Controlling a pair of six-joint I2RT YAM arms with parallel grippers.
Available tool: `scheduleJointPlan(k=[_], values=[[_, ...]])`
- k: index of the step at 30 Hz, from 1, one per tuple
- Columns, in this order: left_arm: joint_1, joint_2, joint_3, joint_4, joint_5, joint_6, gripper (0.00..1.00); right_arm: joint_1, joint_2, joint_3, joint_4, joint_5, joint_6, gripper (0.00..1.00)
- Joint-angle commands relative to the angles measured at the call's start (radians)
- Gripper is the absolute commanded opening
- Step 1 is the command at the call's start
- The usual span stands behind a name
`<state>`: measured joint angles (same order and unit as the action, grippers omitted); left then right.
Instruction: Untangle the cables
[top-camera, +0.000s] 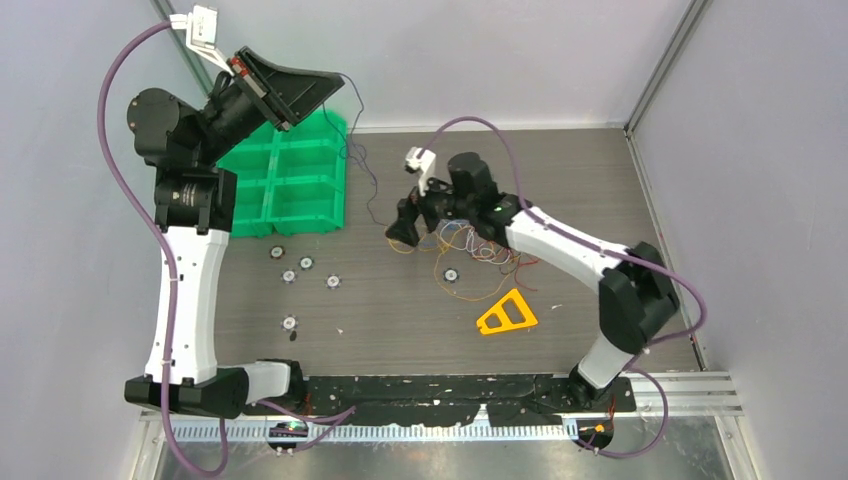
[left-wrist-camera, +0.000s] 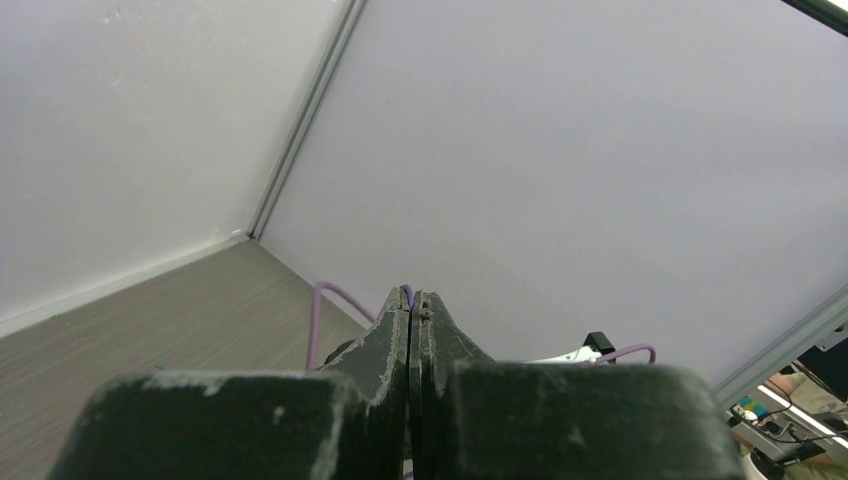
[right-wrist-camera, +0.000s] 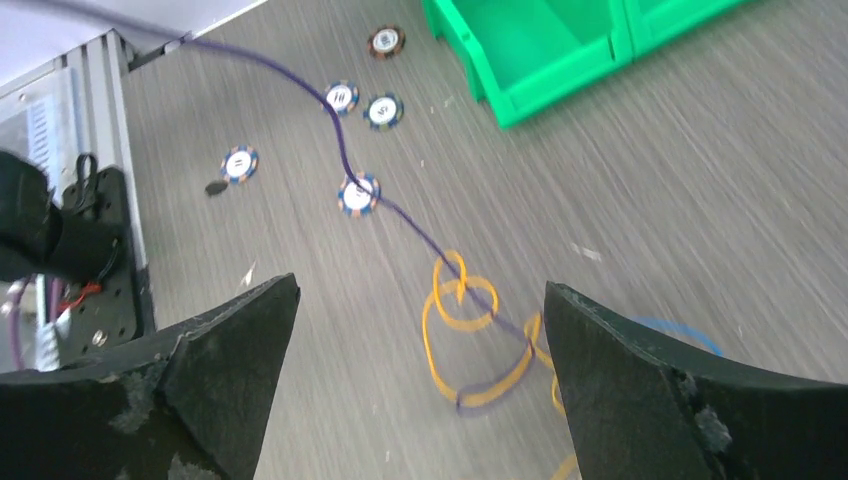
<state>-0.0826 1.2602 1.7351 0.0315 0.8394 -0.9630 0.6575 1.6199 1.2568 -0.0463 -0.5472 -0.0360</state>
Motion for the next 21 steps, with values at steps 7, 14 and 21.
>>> scheduleJointPlan(k=[7, 14, 21], values=[[0.055, -0.007, 0.070, -0.003, 0.004, 0.027, 0.00, 0.093, 0.316, 0.148, 0.216, 0.189, 0.093, 0.33], [0.221, 0.049, 0.238, 0.012, 0.023, -0.042, 0.00, -0.054, 0.261, -0.060, 0.117, 0.104, 0.140, 0.13], [0.245, 0.085, 0.328, 0.031, 0.020, -0.074, 0.00, -0.116, 0.274, -0.084, -0.033, 0.054, 0.137, 0.17]])
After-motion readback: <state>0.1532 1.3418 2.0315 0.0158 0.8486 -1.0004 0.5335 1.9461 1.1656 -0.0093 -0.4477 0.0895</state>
